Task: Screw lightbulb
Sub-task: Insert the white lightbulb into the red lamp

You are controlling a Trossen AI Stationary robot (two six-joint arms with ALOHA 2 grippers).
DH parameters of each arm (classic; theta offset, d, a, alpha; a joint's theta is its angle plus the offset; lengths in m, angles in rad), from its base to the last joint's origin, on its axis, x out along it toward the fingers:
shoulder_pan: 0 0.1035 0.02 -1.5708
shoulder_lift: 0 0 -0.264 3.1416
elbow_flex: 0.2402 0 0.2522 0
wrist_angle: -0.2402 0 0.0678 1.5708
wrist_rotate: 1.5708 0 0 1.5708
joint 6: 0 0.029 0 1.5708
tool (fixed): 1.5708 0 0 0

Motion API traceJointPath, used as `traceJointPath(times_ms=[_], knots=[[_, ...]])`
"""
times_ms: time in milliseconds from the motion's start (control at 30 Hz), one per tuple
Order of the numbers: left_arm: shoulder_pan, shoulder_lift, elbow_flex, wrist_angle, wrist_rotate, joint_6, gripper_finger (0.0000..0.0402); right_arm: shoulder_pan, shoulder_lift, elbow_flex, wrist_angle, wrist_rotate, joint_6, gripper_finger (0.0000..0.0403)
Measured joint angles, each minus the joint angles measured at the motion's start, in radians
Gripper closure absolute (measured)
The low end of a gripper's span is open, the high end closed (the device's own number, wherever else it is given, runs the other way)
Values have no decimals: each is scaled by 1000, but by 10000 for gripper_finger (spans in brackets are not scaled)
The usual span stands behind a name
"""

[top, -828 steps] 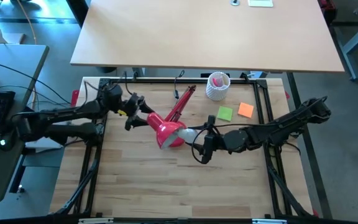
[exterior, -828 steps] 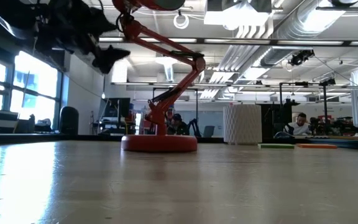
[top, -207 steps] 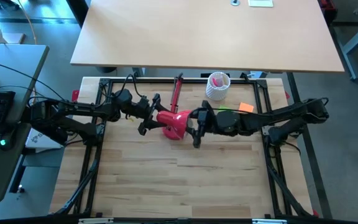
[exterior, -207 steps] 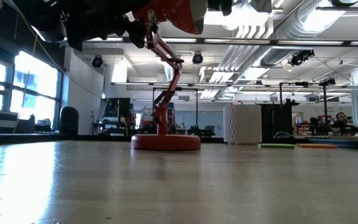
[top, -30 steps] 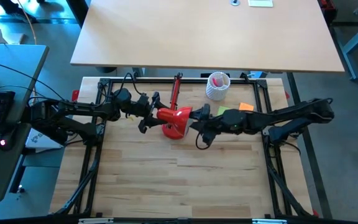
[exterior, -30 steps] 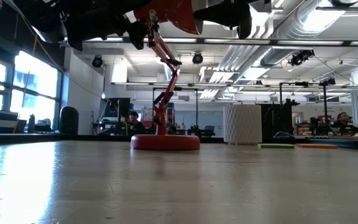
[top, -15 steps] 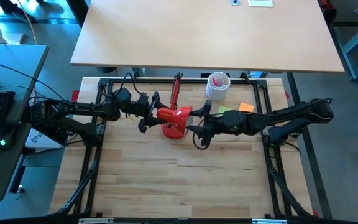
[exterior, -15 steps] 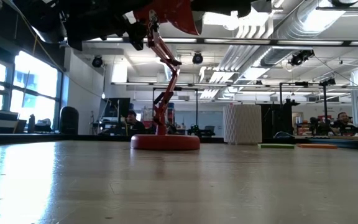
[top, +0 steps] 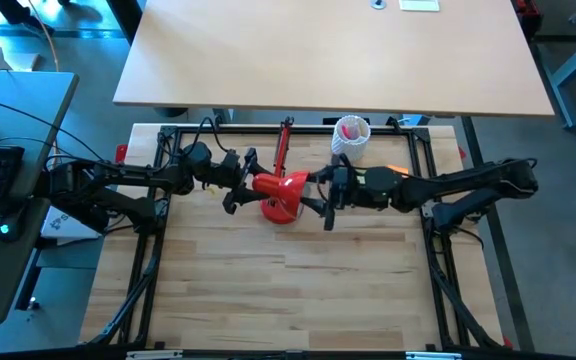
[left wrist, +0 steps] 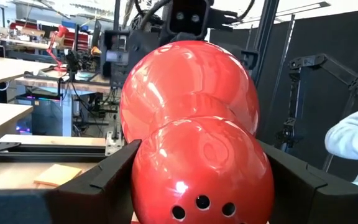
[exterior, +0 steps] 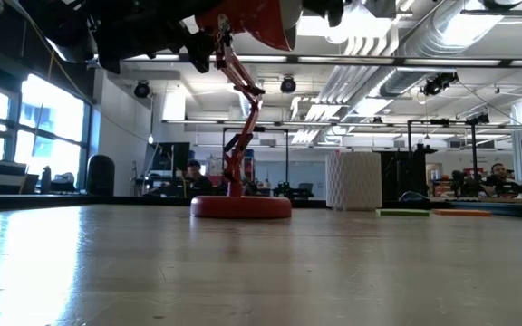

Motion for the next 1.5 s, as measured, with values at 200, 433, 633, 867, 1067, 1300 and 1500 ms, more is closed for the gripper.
traceJointPath(times_ms=[200,433,633,867,1067,1300,1500], knots=[[0,0,0,1,-4,3,150,2,-104,-1,-133,-5,-324,154],[0,0,0,0,1,7,150,21,-143,-1,-334,1,-1048,153],[0,0,1,0,3,6,150,50,-62,0,-243,78,-1456,153],[1,0,1,-1,3,4,150,53,20,0,-141,129,-1588,153],[2,0,1,-2,-11,3,150,53,38,0,-66,180,-1431,162],[2,0,1,-2,-6,6,150,51,39,0,-41,159,-993,165],[1,0,1,-2,5,9,150,43,33,0,36,129,-462,165]])
